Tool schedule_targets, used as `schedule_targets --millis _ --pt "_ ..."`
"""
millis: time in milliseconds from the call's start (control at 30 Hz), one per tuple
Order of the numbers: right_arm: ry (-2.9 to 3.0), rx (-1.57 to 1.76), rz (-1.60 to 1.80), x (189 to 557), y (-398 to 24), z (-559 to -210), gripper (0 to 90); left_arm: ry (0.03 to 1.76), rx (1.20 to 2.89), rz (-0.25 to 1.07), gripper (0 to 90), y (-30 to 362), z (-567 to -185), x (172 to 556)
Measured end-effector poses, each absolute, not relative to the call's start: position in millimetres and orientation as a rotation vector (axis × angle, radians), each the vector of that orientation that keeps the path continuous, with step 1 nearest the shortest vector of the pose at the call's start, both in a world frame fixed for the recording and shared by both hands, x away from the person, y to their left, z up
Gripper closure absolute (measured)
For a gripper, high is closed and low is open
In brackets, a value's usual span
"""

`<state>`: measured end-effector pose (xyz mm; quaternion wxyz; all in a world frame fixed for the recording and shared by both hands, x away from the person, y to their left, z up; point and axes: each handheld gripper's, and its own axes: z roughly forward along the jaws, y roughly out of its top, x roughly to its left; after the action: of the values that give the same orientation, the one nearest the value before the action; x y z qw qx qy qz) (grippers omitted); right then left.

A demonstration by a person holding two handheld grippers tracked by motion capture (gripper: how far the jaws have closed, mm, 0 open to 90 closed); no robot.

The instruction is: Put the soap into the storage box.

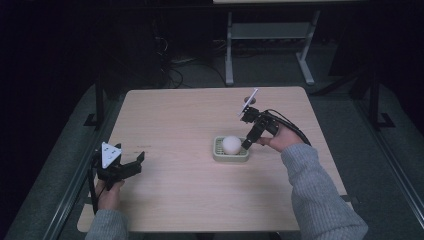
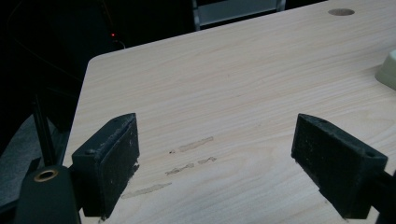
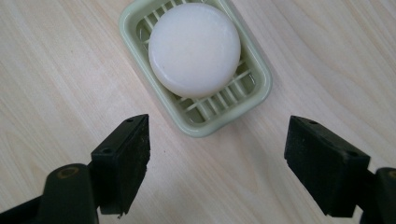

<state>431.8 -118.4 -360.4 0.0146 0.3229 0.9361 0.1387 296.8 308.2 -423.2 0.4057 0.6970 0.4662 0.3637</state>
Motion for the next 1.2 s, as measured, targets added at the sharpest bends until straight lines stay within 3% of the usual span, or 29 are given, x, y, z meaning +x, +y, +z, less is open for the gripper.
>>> schedule_targets --millis 1200 --pt "2.879 1.076 0.474 412.7 -154.7 -358.2 22.3 1.178 1.764 0.918 14.8 308.9 -423.1 296.3"
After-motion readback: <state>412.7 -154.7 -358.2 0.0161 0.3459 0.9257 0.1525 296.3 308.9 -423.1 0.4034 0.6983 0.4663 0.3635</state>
